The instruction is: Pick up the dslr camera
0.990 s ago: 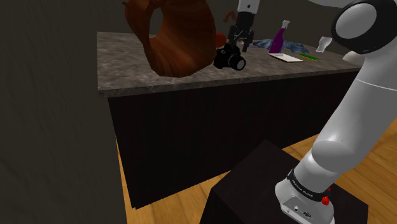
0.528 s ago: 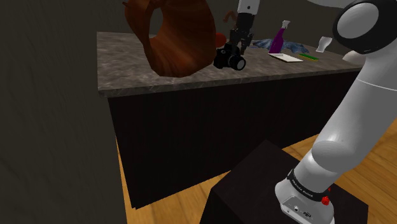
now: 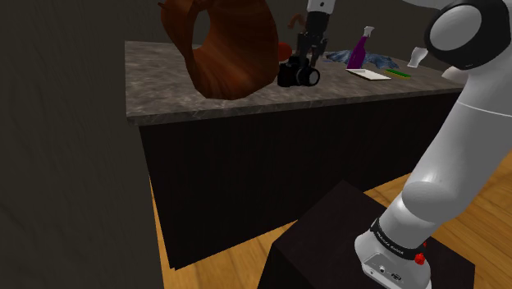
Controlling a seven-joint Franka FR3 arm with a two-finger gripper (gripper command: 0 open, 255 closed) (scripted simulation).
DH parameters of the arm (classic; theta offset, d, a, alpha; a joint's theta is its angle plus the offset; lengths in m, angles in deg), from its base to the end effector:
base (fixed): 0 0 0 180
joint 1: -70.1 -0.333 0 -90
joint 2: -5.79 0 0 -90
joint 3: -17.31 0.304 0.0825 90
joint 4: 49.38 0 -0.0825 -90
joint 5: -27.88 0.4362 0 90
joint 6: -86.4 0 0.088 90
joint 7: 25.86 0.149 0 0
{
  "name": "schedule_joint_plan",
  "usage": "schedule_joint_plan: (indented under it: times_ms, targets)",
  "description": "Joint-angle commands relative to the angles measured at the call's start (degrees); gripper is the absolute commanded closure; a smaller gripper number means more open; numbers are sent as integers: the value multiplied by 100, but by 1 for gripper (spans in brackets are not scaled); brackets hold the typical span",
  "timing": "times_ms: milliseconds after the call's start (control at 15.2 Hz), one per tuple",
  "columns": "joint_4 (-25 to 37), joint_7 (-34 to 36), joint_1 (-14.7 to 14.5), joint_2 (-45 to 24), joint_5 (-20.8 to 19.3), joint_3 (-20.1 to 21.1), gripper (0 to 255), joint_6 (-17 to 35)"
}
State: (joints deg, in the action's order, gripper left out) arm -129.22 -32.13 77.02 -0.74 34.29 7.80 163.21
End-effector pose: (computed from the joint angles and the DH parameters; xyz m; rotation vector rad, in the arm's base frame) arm 0.5901 -0.1493 0.5756 -3.0014 0.2426 0.2174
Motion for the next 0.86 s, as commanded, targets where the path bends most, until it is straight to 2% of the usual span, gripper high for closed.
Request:
schedule_joint_plan:
  times_ms: [0, 660, 792]
  targets:
    - [221, 10, 8, -50, 13, -3, 255, -169]
    - [1771, 51, 102, -578, 138, -33, 255, -1199]
    - [1798, 52, 105, -588, 141, -33, 255, -1217]
